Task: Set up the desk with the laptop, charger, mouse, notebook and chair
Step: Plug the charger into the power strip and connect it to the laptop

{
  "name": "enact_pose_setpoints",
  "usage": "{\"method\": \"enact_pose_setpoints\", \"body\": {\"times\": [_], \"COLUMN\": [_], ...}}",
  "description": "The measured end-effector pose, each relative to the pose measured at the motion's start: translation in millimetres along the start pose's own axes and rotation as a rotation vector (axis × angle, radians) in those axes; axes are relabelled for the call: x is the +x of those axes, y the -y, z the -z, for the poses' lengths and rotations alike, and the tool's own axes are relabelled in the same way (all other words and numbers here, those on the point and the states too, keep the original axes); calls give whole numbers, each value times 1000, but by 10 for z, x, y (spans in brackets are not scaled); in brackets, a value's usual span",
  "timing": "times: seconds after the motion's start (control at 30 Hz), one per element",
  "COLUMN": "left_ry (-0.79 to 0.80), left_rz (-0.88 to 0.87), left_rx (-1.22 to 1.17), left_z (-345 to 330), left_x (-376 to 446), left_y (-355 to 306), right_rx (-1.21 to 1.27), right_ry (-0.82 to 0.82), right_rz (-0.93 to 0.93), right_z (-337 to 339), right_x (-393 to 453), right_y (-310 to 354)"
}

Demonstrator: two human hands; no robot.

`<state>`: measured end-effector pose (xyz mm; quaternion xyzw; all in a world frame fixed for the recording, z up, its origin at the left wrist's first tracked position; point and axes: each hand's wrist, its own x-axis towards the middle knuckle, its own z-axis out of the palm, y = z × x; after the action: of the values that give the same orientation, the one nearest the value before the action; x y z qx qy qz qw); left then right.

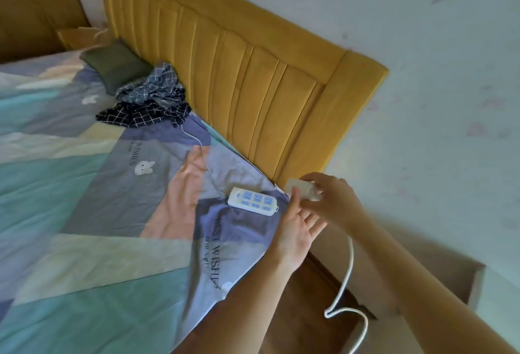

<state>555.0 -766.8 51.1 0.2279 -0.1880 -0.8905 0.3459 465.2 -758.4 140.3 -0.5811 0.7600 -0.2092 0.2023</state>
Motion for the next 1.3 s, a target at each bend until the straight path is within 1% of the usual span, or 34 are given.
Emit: {"method": "enact_pose_setpoints", "body": {"times": [0.1, 0.23, 0.3, 0.37, 0.47, 0.57, 0.67, 0.77, 0.87, 0.97, 1.0, 1.1, 1.2, 1.3], "left_ry": [-117, -359, -470, -530, -499, -364, -238, -116, -26, 10, 12, 8, 3, 7], "left_rz": [26, 63, 36, -20, -134, -195, -252, -231, -224, -272, -289, -343, -396, -377], "left_rx": [105, 328, 466, 621, 910, 1334, 1779, 2026, 2145, 2166, 2161, 2155, 2138, 2168], "left_z": [271, 795, 1074, 1394, 1890, 2327, 2626, 2843, 2952, 3022, 3040, 3062, 3112, 3138], "left_x": [441, 1054, 1324, 1580, 1929, 2237, 2462, 2568, 2624, 2658, 2667, 2678, 2683, 2703], "left_y": [-176, -270, -299, -298, -300, -341, -370, -363, -389, -381, -371, -359, -346, -351], "right_rx": [5, 17, 31, 33, 36, 19, -42, -61, -8, 26, -10, -217, -322, -423], "right_ry": [5, 77, 109, 122, 158, 198, 262, 320, 321, 272, 252, 229, 194, 166], "right_rz": [-13, -78, -114, -169, -280, -370, -391, -387, -393, -438, -449, -475, -476, -451], "right_z": [-290, -788, -1103, -1417, -1810, -2073, -2200, -2290, -2369, -2426, -2448, -2509, -2556, -2577], "right_x": [497, 1097, 1366, 1604, 1912, 2165, 2347, 2464, 2523, 2572, 2585, 2589, 2584, 2604], "right_y": [-199, -632, -896, -1144, -1449, -1733, -1923, -2031, -2016, -1912, -1886, -1809, -1717, -1622]}}
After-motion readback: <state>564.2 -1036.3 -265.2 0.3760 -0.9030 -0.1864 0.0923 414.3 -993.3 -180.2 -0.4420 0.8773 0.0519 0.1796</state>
